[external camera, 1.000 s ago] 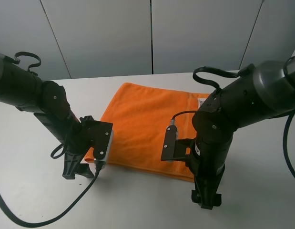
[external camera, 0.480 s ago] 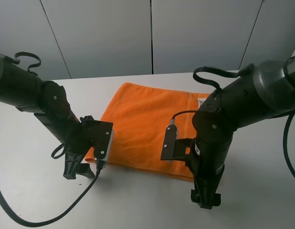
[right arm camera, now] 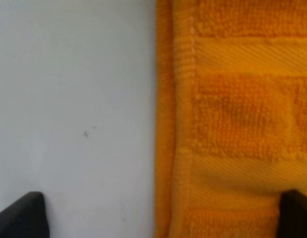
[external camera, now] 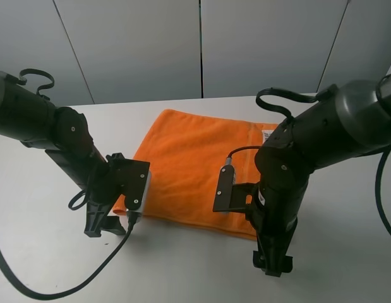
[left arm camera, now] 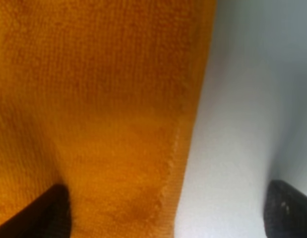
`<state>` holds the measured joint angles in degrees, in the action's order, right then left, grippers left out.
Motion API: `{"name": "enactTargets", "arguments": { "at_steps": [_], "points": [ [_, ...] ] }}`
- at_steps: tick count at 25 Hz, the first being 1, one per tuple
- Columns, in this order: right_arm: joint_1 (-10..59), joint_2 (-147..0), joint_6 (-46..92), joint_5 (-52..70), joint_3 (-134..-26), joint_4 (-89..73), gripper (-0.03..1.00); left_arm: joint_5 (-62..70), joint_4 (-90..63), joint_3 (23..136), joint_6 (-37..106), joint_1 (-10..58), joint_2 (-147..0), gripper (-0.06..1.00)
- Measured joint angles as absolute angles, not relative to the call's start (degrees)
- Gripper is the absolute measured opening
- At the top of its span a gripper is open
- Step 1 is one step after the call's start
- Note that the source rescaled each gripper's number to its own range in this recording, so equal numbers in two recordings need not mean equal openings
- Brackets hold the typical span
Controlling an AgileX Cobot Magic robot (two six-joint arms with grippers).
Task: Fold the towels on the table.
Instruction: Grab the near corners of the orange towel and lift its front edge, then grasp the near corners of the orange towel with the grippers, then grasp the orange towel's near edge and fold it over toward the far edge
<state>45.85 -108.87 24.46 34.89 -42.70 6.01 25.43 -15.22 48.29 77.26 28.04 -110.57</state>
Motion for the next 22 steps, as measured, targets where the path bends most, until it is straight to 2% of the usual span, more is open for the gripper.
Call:
{"name": "enactTargets", "arguments": {
  "at_steps": [4, 6, 7, 8, 9, 10, 11, 12, 13, 22],
  "points": [
    [45.85, -108.87, 23.99, 34.89, -42.70, 6.01, 1.00, 25.43, -15.44, 48.29, 77.05, 28.04, -110.57, 0.99],
    [45.85, -108.87, 23.81, 34.45, -42.70, 5.78, 0.94, 25.16, -15.69, 48.29, 76.60, 28.04, -110.57, 0.89],
    [45.75, -108.87, 23.30, 33.95, -42.81, 5.65, 0.85, 24.79, -15.84, 48.29, 76.17, 28.14, -110.59, 0.79],
    [45.75, -108.87, 22.72, 33.09, -42.81, 5.24, 0.74, 24.21, -15.82, 48.29, 75.61, 28.14, -110.69, 0.59],
    [45.75, -108.87, 22.37, 32.36, -42.81, 5.24, 0.57, 23.72, -15.82, 48.29, 74.99, 28.18, -110.80, 0.41],
    [45.75, -108.87, 22.37, 31.81, -42.81, 5.46, 0.37, 22.53, -15.82, 48.29, 74.37, 28.28, -110.80, 0.17],
    [45.75, -108.87, 22.51, 31.12, -42.92, 6.45, 0.15, 21.93, -15.69, 48.29, 73.85, 28.28, -110.93, 0.06],
    [45.62, -108.91, 22.51, 30.83, -42.92, 7.38, 0.05, 21.64, -15.58, 48.29, 73.55, 28.28, -110.93, 0.03],
    [45.62, -109.01, 22.51, 30.83, -42.99, 7.82, 0.01, 21.51, -15.50, 48.29, 73.11, 28.28, -110.93, 0.02],
    [45.62, -108.88, 22.75, 32.91, -43.95, 8.43, 0.01, 22.82, -15.05, 49.07, 72.39, 28.30, -110.55, 0.01]
  ]
}}
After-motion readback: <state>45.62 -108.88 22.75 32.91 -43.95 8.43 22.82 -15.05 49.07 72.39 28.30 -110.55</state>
